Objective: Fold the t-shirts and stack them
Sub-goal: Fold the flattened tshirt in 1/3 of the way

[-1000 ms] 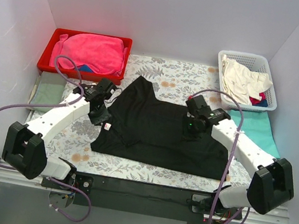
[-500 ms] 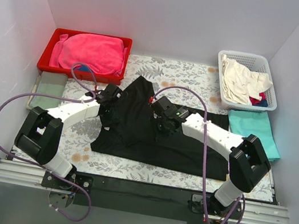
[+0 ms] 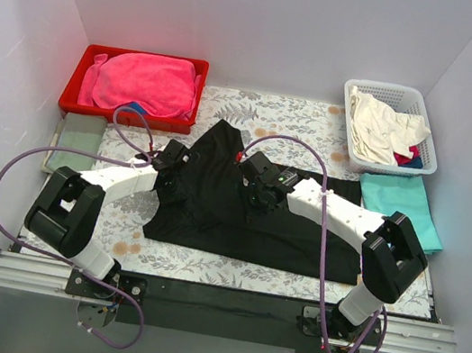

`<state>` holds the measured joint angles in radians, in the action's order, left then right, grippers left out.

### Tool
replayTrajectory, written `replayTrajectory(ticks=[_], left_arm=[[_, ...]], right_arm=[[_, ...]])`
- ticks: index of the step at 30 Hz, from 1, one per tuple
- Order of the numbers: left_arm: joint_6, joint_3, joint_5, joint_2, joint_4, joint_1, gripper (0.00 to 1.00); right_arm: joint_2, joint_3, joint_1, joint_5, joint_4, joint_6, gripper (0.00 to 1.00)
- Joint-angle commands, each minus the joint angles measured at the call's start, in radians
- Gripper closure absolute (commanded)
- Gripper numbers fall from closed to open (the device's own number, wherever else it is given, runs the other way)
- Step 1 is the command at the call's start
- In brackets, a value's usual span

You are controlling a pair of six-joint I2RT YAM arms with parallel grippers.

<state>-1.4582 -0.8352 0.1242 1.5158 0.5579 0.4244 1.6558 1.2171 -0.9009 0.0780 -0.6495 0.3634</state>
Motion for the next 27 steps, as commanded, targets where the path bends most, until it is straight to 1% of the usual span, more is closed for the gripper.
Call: replayTrajectory(ticks=[1, 7, 9, 10, 11, 16, 27], left_arm=[[0.007, 0.028, 0.034, -0.005, -0.084, -0.004, 0.76], [0.006, 0.002, 0.045, -0.017, -0.075, -0.004, 0.76], [0.009, -0.004, 0.049, -0.028, -0.066, -0.004, 0.79], [0.01, -0.007, 0.051, -0.031, -0.062, -0.004, 0.81], [0.016, -0.008, 0.054, -0.026, -0.064, -0.004, 0.86], [0.027, -0.028, 0.061, 0.01, -0.058, -0.004, 1.0], [0.035, -0.106, 0.078, -0.008, -0.046, -0.004, 1.0]], right_arm=[[-0.019, 0.009, -0.003, 0.019, 0.017, 0.005, 0.66], [-0.016, 0.009, -0.003, 0.031, 0.014, 0.003, 0.66], [-0.011, 0.013, -0.004, 0.034, 0.008, 0.002, 0.66], [-0.01, 0.015, -0.003, 0.034, 0.007, 0.0, 0.66], [-0.008, 0.015, -0.003, 0.037, 0.005, 0.002, 0.66], [-0.002, 0.018, -0.003, 0.04, -0.001, 0.003, 0.66], [-0.005, 0.015, -0.003, 0.057, -0.013, 0.005, 0.67]])
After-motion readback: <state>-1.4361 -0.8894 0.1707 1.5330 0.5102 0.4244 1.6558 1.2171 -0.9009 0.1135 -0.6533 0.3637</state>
